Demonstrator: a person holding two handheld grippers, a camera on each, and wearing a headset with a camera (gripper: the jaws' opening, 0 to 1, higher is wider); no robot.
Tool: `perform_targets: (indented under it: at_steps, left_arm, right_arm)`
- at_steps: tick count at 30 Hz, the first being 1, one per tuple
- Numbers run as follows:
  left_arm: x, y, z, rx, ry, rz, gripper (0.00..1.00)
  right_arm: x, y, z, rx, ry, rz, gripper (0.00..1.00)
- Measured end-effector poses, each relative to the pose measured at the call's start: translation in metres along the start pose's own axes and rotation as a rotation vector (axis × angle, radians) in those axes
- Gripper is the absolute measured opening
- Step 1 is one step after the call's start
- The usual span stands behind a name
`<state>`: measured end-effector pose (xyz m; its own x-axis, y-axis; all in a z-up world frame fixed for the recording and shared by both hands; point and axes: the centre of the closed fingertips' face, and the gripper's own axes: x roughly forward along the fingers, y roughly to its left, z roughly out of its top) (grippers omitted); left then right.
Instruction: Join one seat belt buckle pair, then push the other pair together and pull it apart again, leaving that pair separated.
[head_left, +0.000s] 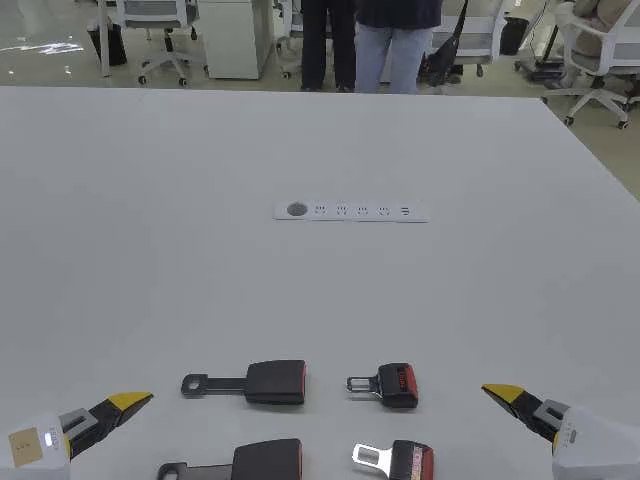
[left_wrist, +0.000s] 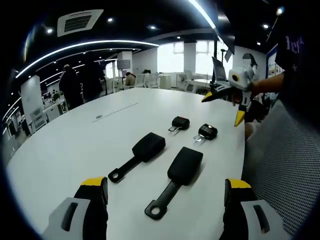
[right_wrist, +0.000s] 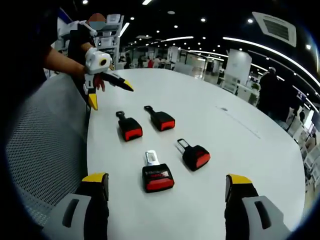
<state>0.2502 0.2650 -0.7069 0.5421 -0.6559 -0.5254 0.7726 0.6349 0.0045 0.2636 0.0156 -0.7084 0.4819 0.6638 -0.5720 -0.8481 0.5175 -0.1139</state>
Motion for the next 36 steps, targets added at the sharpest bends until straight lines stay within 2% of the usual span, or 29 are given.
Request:
perform_targets:
  at_steps: [36]
  left_arm:
    - [0.0005, -0.0004, -0.0004, 0.01, 0.003, -0.004, 0.98]
  right_arm:
    - [-0.0007, -0.0023, -0.0012, -0.005, 0.003, -0.007, 0.98]
